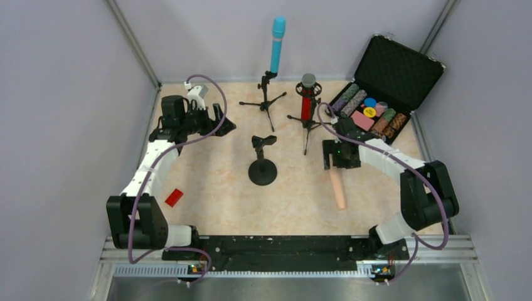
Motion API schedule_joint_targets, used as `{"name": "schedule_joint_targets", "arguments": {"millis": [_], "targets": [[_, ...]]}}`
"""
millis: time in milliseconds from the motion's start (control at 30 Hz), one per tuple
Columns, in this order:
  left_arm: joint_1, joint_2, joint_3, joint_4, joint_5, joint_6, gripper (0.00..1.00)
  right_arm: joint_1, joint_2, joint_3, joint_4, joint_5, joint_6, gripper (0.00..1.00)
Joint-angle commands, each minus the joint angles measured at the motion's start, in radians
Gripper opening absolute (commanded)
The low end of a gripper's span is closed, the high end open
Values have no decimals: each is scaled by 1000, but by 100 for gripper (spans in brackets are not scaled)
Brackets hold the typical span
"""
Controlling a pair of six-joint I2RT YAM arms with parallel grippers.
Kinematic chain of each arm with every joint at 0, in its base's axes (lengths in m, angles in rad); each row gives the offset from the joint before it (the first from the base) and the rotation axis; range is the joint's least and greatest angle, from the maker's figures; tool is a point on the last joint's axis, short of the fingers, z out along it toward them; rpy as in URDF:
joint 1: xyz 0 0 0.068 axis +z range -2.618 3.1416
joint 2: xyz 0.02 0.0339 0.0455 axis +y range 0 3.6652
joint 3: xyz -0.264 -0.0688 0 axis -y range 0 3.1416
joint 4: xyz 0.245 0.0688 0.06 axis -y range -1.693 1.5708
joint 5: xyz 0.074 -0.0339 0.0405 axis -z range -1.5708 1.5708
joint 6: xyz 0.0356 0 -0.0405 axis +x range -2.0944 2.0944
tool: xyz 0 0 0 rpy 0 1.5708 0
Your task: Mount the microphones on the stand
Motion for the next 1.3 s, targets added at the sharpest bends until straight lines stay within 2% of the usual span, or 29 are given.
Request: {"name": "schedule_joint_targets", "arguments": {"millis": [0, 167, 333, 500, 700, 967, 1267], "targets": [[4, -10, 9, 20, 25, 8, 98, 30, -52, 1, 29, 68, -80, 78], [4, -9, 8, 18, 24, 6, 98, 52, -17, -1, 35, 68, -97, 73], [3, -12, 8, 14, 17, 8, 98, 95, 45, 5, 46, 89, -109, 61], [5, -14, 6, 9, 1, 11, 98, 110, 88, 9, 47, 89, -98, 39], [5, -16, 7, 6, 0, 11, 98, 111, 87, 12, 53, 71, -97, 1], [5, -41, 8, 14, -18, 19, 99, 110, 49, 39, 56, 18, -90, 0], [4, -177, -8, 86, -31, 10, 99, 110, -95, 60, 95, -40, -93, 0]]}}
